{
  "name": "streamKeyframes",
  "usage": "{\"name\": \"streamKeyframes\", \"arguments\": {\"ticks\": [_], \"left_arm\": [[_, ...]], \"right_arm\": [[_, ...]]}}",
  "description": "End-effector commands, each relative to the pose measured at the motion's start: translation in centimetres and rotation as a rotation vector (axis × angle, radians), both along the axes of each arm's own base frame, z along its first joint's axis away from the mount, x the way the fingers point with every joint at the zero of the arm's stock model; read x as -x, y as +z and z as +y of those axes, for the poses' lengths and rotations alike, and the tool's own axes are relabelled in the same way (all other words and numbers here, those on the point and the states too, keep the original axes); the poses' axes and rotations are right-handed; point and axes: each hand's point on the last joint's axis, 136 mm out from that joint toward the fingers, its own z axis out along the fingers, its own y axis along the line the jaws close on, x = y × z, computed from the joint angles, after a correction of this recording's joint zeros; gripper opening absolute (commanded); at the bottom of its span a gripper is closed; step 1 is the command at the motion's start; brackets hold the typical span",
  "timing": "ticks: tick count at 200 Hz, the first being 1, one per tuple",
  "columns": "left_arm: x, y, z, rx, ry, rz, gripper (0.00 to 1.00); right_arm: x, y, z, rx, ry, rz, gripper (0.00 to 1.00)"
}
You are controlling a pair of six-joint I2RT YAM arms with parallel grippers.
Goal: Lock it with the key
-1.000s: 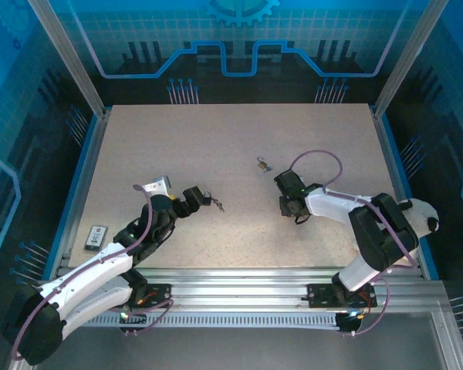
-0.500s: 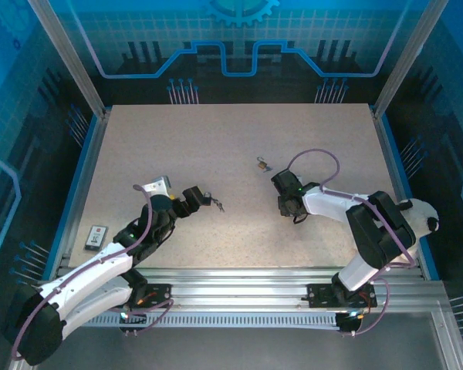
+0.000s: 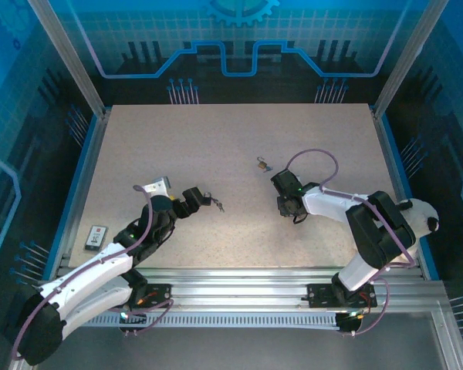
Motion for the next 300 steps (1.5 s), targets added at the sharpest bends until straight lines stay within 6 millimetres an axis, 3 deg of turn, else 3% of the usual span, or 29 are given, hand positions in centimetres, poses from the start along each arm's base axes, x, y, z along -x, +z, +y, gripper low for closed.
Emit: {"name": "streamKeyframes", "arguments": {"ticks": [1, 50, 129, 228, 300], "left_arm": [[0.1, -0.4, 0.3, -0.02, 0.014, 0.003, 0.99], [0.0, -0.5, 0.4, -0.023, 0.017, 0.004, 0.99], [0.0, -0.5, 0.4, -0.027, 0.02, 0.004, 0.99], [0.0, -0.5, 0.5, -0.031, 0.022, 0.002, 0.99], [0.0, -0.5, 0.6, -0.035, 0.026, 0.002, 0.99]], "right_arm": [[0.0, -0.2, 1.0, -0.027, 0.032, -0.013, 0.34], [0.4, 0.1, 0.8, -0.002, 0.033, -0.009, 0.41], [0.8, -0.5, 0.3, 0.029, 0.01, 0.028, 0.32], [0.8, -0.1, 1.7, -0.049, 0.053, 0.016, 0.28], [1.0, -0.2, 1.7, -0.05, 0.052, 0.038, 0.38]]}}
